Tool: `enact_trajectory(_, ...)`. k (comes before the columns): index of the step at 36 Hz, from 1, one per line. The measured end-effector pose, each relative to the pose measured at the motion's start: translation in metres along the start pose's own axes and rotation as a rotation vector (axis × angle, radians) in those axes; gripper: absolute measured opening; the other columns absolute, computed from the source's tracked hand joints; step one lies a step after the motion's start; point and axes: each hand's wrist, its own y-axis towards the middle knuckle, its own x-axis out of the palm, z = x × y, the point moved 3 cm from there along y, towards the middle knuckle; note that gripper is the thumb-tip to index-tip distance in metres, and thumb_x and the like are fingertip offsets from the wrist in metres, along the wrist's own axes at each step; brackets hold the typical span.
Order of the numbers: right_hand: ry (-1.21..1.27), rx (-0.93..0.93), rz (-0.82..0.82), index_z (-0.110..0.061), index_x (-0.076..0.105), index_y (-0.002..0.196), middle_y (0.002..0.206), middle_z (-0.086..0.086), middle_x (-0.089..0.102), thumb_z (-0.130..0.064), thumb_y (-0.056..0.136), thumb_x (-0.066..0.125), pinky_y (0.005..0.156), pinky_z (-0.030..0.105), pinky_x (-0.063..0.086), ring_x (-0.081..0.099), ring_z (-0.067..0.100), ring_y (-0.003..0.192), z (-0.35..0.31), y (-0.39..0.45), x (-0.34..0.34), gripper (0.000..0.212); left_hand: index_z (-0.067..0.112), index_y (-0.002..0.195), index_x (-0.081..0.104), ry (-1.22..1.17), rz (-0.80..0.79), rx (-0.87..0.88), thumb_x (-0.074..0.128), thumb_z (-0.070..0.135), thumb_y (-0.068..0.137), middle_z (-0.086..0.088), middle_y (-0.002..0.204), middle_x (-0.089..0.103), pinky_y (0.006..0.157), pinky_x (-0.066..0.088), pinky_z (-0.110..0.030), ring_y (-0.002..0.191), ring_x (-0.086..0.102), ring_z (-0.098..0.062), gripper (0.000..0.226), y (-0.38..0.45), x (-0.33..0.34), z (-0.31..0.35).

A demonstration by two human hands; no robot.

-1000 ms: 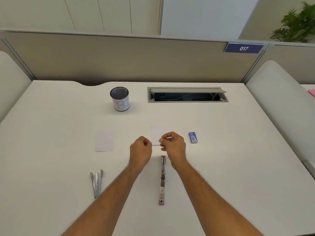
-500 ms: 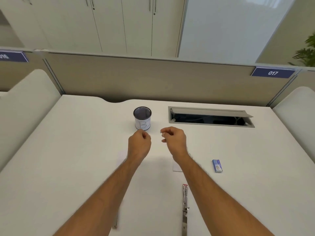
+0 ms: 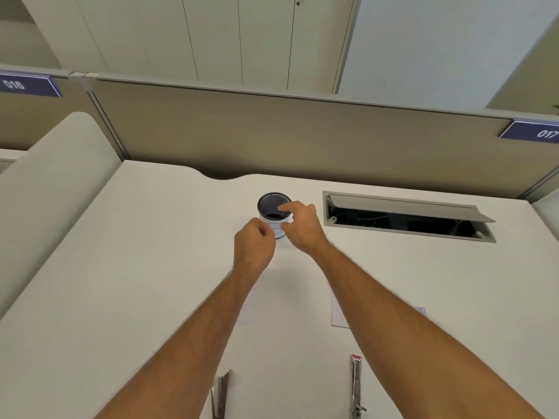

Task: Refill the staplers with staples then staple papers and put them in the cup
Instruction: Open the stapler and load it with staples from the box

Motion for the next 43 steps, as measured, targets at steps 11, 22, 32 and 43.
enact_trajectory(11,-0.056,-0.028,-0.059,-0.011,0.056,0.142,0.149,0.003,0.054,0.000,0.093,0.058,0.111,0.039,0.042,0.046,0.027,0.131,0.003,0.003,0.007,0.050,0.011,0.100,0.066,-0.021,0.010,-0.026,0.053,0.015,0.101,0.001,0.089,0.066,0.056,0.041,-0.018,0.079,0.061,-0.017,0.014,0.007,-0.005,-0.007)
enact_trajectory(22,0.163,0.148,0.153,-0.018,0.069,0.121,0.125,0.001,0.064,-0.008,0.094,0.063,0.080,0.024,0.046,0.056,0.011,0.098,0.052,-0.064,-0.031,0.029,0.010,0.095,0.066,-0.035,-0.043,-0.026,0.052,0.015,0.099,-0.004,0.089,0.069,0.055,0.043,-0.025,0.075,0.059,-0.020,0.015,-0.035,0.005,-0.009)
enact_trajectory(32,0.125,0.248,0.229,-0.020,0.070,0.116,0.115,-0.007,0.063,-0.014,0.096,0.065,0.086,0.022,0.045,0.058,0.008,0.095,0.104,-0.147,-0.065,0.021,0.012,0.091,0.066,-0.020,-0.199,0.035,0.054,0.013,0.096,0.003,0.083,0.066,0.052,0.041,-0.022,0.070,0.057,-0.009,0.012,-0.106,0.048,0.000)
enact_trajectory(43,0.172,0.329,0.197,-0.017,0.073,0.113,0.109,-0.008,0.069,-0.012,0.092,0.063,0.078,0.016,0.044,0.062,0.007,0.089,0.125,-0.225,-0.061,0.023,0.012,0.093,0.066,0.030,-0.325,0.085,0.056,0.012,0.096,0.005,0.083,0.066,0.057,0.041,-0.019,0.071,0.058,-0.008,0.010,-0.174,0.090,-0.005)
